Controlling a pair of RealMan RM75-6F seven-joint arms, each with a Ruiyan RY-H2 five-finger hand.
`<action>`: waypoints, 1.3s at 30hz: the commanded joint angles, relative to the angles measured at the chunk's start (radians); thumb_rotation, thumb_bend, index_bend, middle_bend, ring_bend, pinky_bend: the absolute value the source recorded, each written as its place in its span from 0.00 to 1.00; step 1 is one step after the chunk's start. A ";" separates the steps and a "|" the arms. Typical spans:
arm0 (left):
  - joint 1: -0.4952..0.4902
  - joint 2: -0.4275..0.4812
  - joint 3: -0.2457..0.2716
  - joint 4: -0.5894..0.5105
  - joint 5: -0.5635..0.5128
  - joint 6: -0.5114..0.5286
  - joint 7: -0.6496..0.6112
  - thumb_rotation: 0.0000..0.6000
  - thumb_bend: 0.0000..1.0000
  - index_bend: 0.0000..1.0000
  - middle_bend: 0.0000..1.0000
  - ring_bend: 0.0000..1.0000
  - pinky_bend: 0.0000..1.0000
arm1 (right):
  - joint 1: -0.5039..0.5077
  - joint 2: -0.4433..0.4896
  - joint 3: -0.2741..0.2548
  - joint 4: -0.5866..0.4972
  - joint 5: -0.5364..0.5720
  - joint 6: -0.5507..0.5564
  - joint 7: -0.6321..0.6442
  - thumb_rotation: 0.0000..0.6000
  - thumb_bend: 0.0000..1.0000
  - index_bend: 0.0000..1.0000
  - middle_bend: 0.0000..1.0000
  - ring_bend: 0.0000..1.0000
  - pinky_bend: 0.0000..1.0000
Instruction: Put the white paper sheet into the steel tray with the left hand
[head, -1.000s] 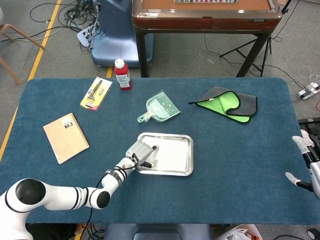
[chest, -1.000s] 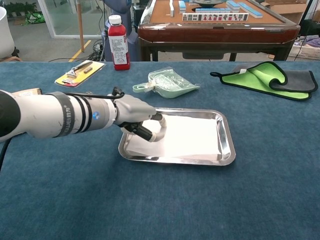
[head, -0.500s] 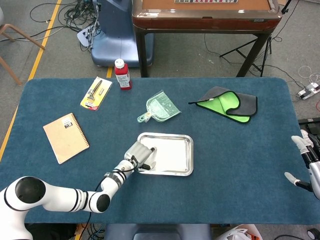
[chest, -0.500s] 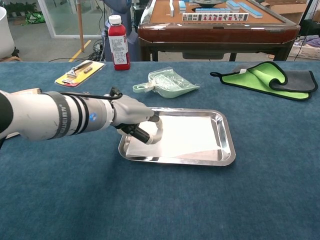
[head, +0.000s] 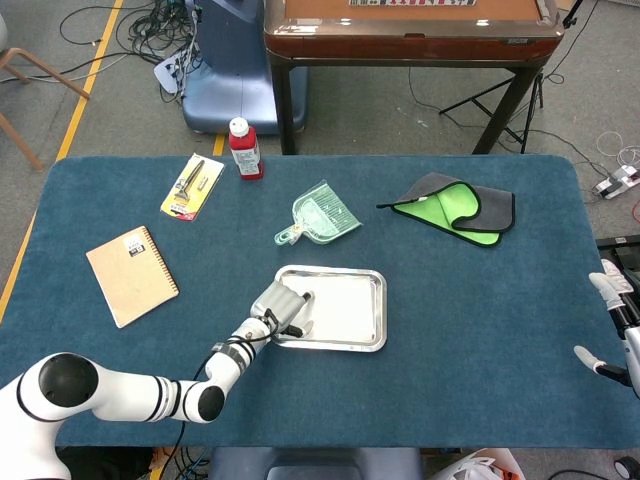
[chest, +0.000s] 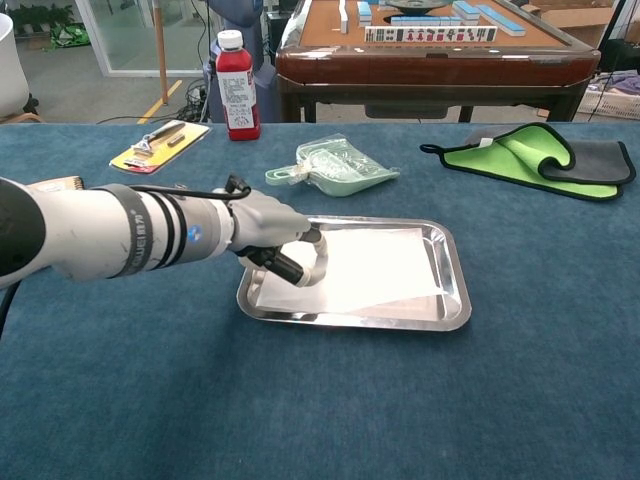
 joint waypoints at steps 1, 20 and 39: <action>0.001 -0.001 -0.001 0.002 0.009 0.008 -0.002 0.16 0.37 0.15 1.00 1.00 1.00 | -0.001 0.000 0.000 0.000 0.000 0.000 0.000 1.00 0.06 0.08 0.17 0.00 0.05; 0.215 0.207 -0.016 -0.229 0.285 0.257 -0.227 0.41 0.37 0.10 0.87 0.85 0.99 | 0.007 0.008 0.004 -0.014 -0.007 -0.004 -0.008 1.00 0.06 0.08 0.17 0.00 0.05; 0.638 0.432 0.087 -0.313 0.654 0.575 -0.586 0.80 0.34 0.13 0.39 0.37 0.54 | 0.036 0.022 -0.011 -0.037 0.000 -0.084 -0.040 1.00 0.06 0.08 0.17 0.02 0.06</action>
